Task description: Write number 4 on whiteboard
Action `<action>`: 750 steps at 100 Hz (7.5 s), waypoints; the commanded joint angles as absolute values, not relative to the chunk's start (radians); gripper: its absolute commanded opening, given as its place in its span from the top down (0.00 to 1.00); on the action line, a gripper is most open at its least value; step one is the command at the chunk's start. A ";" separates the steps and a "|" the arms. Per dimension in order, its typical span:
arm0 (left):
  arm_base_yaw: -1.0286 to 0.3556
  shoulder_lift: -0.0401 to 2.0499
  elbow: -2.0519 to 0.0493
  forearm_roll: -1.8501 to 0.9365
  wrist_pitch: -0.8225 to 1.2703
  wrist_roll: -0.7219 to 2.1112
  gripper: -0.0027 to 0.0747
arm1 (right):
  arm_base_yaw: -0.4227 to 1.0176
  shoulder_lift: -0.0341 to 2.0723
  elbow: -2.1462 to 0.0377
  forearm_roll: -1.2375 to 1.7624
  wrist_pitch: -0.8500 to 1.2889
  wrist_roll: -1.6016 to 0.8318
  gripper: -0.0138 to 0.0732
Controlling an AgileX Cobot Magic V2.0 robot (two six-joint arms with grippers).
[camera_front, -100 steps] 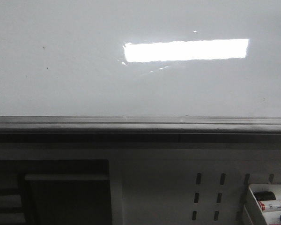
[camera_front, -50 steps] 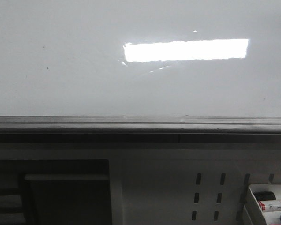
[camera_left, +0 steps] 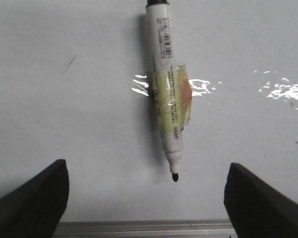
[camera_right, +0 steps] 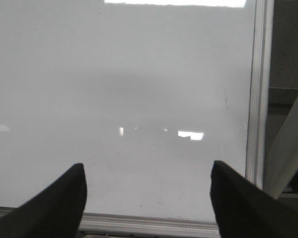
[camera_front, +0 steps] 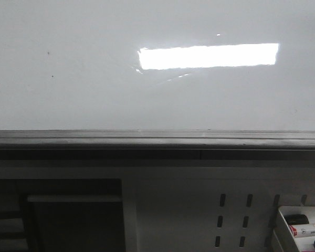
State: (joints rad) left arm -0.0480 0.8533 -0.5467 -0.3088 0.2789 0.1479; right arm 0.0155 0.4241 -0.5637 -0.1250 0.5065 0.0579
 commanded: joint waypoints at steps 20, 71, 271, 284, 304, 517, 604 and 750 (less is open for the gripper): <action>-0.157 1.029 -0.576 -0.314 0.000 0.201 0.21 | 0.017 0.437 -0.601 -0.139 0.429 0.050 0.30; -0.163 1.151 -0.576 -0.314 -0.131 0.201 0.64 | 0.017 0.437 -0.601 -0.139 0.433 0.050 0.30; -0.700 1.100 -0.976 -0.543 0.781 0.987 0.99 | 0.600 1.286 -1.243 0.704 1.003 -1.148 0.30; -0.700 1.100 -0.976 -0.541 0.777 0.987 0.99 | 0.600 1.292 -1.243 0.712 1.001 -1.148 0.33; -0.700 1.100 -0.976 -0.539 0.774 0.987 0.99 | 0.600 1.292 -1.243 0.712 1.010 -1.168 0.57; -0.316 0.621 -0.743 -0.479 0.652 0.608 0.37 | 0.369 1.244 -1.214 0.661 0.875 -0.633 0.92; -0.316 0.621 -0.743 -0.479 0.629 0.608 0.37 | 0.372 1.415 -1.214 0.404 0.764 -0.486 0.92; -0.474 0.927 -0.924 -0.721 0.795 0.989 0.37 | 0.513 1.163 -1.312 0.515 1.089 -0.985 0.92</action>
